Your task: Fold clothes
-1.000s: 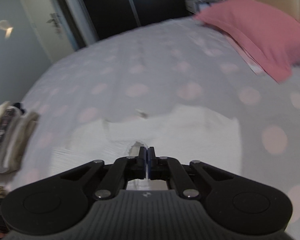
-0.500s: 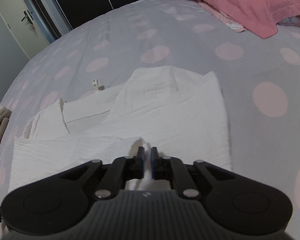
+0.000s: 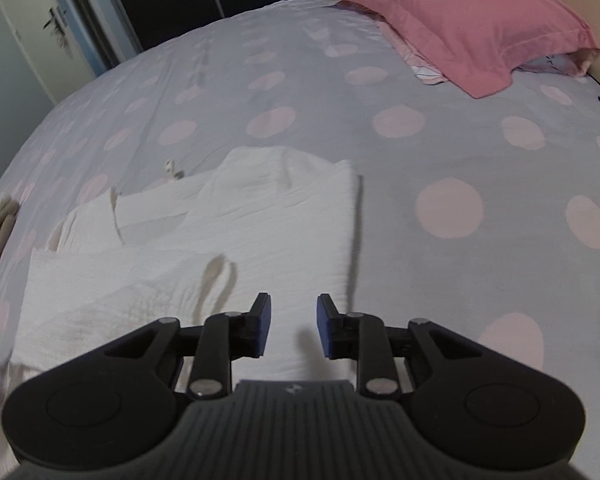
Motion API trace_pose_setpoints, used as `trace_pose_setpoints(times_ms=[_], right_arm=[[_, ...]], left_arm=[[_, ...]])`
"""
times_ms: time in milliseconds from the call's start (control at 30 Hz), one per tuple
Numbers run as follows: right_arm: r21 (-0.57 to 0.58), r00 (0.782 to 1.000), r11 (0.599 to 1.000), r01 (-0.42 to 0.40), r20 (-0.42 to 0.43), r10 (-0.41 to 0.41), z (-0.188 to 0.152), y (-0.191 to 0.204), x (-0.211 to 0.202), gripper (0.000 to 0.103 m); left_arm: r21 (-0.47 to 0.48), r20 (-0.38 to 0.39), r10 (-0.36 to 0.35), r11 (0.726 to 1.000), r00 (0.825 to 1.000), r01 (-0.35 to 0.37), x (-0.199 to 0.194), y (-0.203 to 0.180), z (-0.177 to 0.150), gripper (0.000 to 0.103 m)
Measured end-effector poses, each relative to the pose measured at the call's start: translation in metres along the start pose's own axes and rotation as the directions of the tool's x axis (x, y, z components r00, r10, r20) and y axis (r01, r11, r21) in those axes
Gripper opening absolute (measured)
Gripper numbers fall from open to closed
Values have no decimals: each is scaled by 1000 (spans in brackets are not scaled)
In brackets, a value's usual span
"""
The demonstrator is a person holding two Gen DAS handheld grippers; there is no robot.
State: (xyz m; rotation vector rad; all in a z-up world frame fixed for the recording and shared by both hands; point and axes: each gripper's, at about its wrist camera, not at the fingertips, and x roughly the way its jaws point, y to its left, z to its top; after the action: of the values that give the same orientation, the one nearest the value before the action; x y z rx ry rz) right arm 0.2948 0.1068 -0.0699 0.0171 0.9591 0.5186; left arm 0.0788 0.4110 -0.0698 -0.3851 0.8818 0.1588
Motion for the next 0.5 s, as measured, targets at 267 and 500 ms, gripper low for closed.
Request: trace_pose_setpoints(times_ms=[267, 500], right_arm=[[50, 1000, 999, 9, 5, -9, 28, -19, 37, 34], [30, 999, 999, 11, 37, -13, 47, -24, 67, 34]], left_arm=[[-165, 30, -11, 986, 999, 16, 57, 18, 57, 42], [-205, -20, -44, 978, 999, 39, 112, 25, 83, 40]])
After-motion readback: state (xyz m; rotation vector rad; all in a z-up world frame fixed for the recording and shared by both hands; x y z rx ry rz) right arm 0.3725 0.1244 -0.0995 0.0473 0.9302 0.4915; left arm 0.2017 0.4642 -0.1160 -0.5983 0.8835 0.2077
